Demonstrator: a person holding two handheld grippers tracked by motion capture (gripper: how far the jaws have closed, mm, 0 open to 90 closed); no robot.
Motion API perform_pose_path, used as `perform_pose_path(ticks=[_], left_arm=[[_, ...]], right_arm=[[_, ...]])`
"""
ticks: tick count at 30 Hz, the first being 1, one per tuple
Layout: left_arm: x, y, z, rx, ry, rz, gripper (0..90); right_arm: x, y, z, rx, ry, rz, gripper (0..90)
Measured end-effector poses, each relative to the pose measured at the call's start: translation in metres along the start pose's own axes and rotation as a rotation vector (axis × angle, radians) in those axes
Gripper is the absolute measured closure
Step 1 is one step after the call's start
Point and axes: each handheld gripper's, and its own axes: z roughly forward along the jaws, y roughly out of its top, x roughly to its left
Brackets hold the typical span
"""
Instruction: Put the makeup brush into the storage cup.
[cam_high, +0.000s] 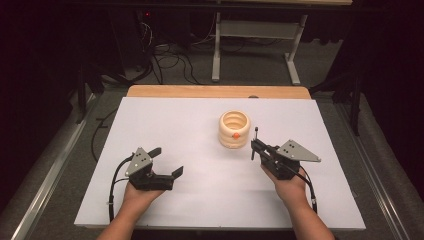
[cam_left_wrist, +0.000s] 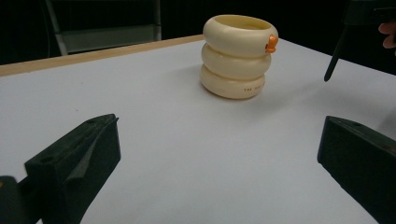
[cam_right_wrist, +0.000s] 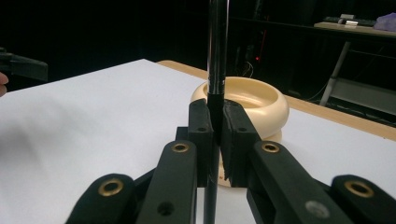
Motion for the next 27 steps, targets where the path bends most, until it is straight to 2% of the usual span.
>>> perform_pose_path(ticks=[10,12,13,22,27], left_arm=[[0.000,-0.001,0.000,-0.004,-0.005,-0.006,0.0],[0.000,-0.002,0.000,-0.001,0.000,0.002,0.0],[0.000,-0.002,0.000,-0.001,0.004,0.003,0.0],[0.003,-0.005,0.000,0.006,0.019,-0.012,0.0],[0.003,-0.005,0.001,0.011,0.013,-0.009,0.0]], right_arm=[[-0.005,0.012,0.004,-0.019,-0.010,0.026,85.7],[-0.008,0.015,0.005,-0.034,-0.008,0.016,85.7],[-0.009,0.016,0.005,-0.030,-0.008,0.030,85.7],[-0.018,0.027,0.013,-0.044,-0.015,0.045,85.8],[-0.022,0.033,0.017,-0.045,-0.023,0.057,85.8]])
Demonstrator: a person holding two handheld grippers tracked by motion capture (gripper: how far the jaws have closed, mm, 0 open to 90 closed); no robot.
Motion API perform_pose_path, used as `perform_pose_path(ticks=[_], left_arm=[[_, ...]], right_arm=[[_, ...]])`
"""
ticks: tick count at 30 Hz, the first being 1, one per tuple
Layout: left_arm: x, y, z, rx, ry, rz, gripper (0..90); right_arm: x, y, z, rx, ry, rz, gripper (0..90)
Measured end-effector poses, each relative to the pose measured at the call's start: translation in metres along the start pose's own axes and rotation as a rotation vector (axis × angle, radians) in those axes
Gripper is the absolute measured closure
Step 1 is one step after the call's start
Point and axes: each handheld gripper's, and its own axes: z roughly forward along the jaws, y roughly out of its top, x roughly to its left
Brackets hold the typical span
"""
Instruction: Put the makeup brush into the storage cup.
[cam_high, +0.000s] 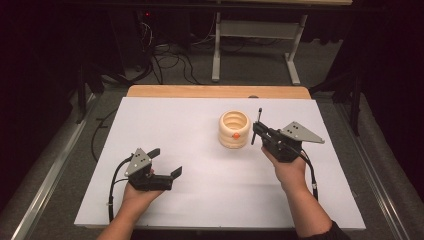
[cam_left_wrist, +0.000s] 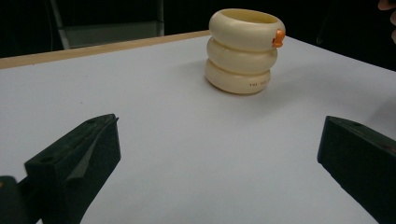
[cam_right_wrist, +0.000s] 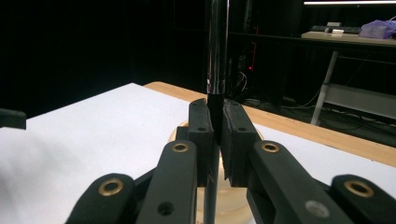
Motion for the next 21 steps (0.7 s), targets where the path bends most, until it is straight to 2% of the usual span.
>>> perform_pose_path(ticks=[10,21], left_arm=[[-0.001,0.000,0.001,0.004,-0.020,-0.001,0.0],[-0.004,0.001,0.001,0.006,-0.032,0.009,0.0]], right_arm=[[-0.005,0.011,0.007,-0.001,-0.012,0.015,85.8],[-0.009,0.026,0.017,-0.002,-0.022,0.002,85.8]])
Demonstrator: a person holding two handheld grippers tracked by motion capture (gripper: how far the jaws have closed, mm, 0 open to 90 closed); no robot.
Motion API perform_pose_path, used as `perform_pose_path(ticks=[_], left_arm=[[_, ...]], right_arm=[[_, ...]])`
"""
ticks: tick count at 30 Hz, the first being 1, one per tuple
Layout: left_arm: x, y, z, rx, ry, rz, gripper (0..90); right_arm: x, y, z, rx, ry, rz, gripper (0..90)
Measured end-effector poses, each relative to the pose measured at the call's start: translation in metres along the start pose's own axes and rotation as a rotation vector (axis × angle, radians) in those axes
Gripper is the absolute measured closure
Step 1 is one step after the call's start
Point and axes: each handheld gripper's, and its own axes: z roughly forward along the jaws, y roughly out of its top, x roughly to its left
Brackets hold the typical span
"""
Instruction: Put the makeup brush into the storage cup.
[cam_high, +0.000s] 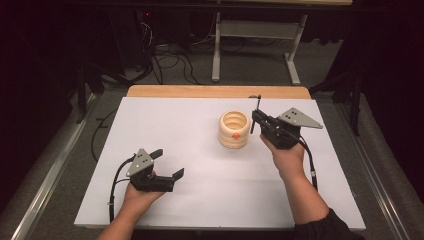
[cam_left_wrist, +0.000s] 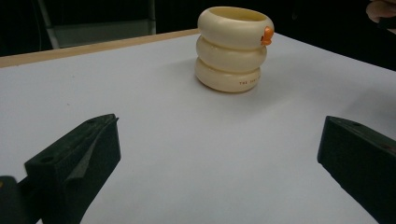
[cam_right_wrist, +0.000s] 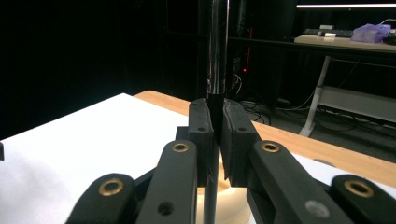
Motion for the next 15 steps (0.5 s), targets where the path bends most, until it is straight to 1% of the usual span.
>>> perform_pose_path(ticks=[4,6,10,11,15], left_arm=[[0.000,0.000,0.000,-0.001,-0.002,0.002,0.0],[0.000,0.000,0.000,-0.001,-0.002,0.003,0.0],[0.000,0.001,-0.001,-0.007,-0.002,0.002,0.0],[0.000,0.001,-0.001,-0.007,-0.002,0.002,0.0],[0.000,0.001,-0.001,-0.007,-0.005,0.002,0.0]], right_arm=[[0.000,0.004,0.003,-0.005,0.003,0.006,85.8],[0.000,0.006,0.006,-0.004,0.000,-0.001,85.8],[0.001,0.010,0.010,-0.005,0.001,0.003,85.8],[0.000,0.011,0.011,-0.005,0.000,-0.005,85.8],[0.001,0.013,0.015,-0.002,-0.002,-0.002,85.8]])
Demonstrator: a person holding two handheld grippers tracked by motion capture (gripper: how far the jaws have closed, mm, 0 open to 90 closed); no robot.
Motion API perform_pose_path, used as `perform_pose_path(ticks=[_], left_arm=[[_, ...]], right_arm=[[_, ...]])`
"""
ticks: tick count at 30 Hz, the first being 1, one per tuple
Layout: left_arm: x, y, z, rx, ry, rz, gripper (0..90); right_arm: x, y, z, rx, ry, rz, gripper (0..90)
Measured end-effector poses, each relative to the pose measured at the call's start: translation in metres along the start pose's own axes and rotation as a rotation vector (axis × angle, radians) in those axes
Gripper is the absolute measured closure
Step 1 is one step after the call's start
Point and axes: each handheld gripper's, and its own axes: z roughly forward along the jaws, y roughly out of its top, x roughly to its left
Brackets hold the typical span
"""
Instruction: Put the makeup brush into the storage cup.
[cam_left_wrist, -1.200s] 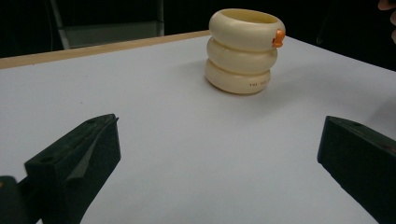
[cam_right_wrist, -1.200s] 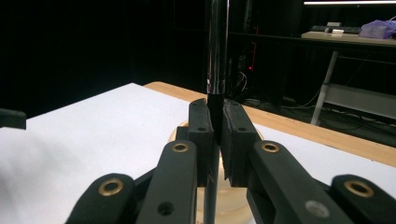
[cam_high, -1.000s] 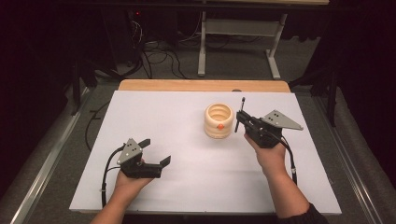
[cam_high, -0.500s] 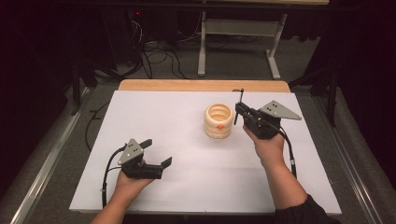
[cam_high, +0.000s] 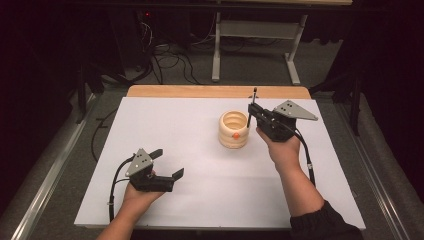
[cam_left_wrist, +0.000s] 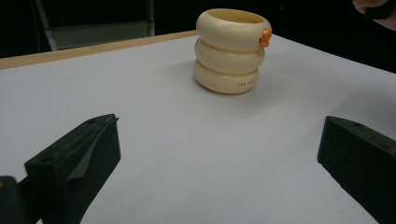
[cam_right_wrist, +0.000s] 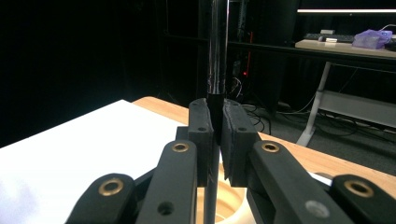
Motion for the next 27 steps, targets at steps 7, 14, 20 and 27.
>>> perform_pose_path(ticks=[7,14,20,27], left_arm=[[0.000,0.001,0.000,-0.001,-0.006,0.000,0.0],[0.001,0.000,0.000,0.001,-0.008,0.000,0.0],[0.001,0.001,0.000,-0.001,-0.008,0.000,0.0],[0.001,0.001,0.000,-0.007,-0.011,-0.008,0.0]], right_arm=[[0.001,0.002,0.007,0.001,0.003,0.000,85.8],[0.002,0.003,0.013,0.009,0.000,-0.001,85.8],[0.002,0.003,0.018,0.012,-0.002,0.001,85.8],[0.003,0.004,0.025,0.024,-0.001,0.001,85.7]])
